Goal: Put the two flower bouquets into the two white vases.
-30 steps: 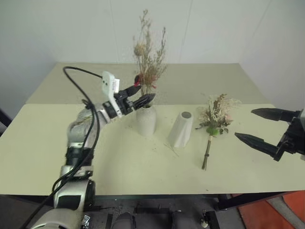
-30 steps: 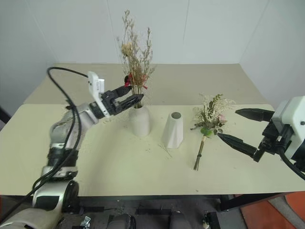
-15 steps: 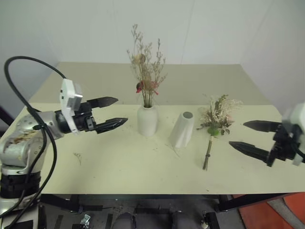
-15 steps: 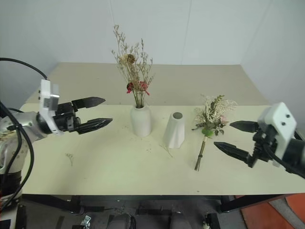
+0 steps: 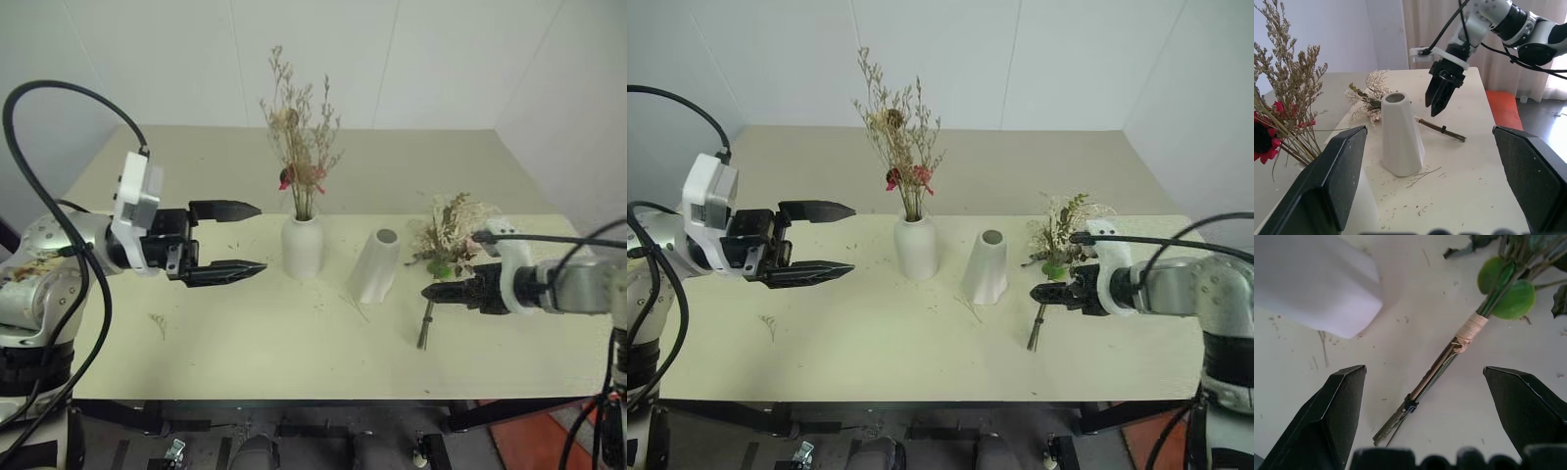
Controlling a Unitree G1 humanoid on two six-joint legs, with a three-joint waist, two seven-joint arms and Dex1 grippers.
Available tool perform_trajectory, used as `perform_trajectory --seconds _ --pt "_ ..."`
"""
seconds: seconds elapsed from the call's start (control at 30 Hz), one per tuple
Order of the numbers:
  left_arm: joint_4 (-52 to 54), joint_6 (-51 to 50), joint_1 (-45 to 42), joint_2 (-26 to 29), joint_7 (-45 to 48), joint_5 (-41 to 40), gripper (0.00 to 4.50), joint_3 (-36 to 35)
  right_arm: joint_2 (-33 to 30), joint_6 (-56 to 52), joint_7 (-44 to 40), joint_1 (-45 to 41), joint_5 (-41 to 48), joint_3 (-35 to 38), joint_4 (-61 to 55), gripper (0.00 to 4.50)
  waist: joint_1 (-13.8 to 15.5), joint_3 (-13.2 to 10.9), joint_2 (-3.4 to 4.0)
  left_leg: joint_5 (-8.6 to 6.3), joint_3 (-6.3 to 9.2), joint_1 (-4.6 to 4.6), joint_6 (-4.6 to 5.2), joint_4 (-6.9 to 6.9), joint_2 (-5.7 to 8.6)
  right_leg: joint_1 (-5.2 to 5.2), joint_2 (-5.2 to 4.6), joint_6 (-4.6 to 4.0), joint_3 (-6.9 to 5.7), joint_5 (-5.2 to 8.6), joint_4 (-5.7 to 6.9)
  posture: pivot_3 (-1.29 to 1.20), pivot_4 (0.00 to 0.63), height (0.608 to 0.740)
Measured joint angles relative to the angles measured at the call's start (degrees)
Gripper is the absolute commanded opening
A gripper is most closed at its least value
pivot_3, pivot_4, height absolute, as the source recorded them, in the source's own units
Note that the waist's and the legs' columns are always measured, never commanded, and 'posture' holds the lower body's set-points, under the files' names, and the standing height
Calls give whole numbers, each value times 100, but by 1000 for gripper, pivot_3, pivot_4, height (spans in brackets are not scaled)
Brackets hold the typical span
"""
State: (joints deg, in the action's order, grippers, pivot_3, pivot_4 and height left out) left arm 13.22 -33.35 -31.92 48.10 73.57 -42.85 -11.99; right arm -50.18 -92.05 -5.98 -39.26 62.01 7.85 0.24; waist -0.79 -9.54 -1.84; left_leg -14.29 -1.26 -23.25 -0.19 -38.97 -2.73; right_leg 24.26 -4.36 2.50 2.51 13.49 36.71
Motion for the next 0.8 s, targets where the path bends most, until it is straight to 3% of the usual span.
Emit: perform_trajectory --seconds 0.17,0.37,0.5,0.8 --pt "-51 101 -11 -1 53 23 4481 93 368 0 901 -588 163 -241 1032 4500 -19 0 0 0 1 5 0 2 -2 -1 4 0 0 0 4 0 150 740" --pt "-63 230 -11 -3 80 75 4481 140 898 0 1181 -1111 -247 -427 1905 4500 -33 0 1 0 1 3 1 2 -3 2 5 0 0 0 3 0 150 740" --pt "-63 240 -11 -4 79 75 4500 175 1108 -1 1160 -1190 -572 -499 2108 3641 -18 0 1 0 1 0 1 2 -4 2 4 0 -1 0 3 0 150 740" --pt "-61 245 -11 -4 49 74 4500 176 1286 0 984 -1327 -1343 -165 2446 430 -25 0 1 0 1 0 1 3 -4 3 4 1 -1 -1 2 0 150 740"
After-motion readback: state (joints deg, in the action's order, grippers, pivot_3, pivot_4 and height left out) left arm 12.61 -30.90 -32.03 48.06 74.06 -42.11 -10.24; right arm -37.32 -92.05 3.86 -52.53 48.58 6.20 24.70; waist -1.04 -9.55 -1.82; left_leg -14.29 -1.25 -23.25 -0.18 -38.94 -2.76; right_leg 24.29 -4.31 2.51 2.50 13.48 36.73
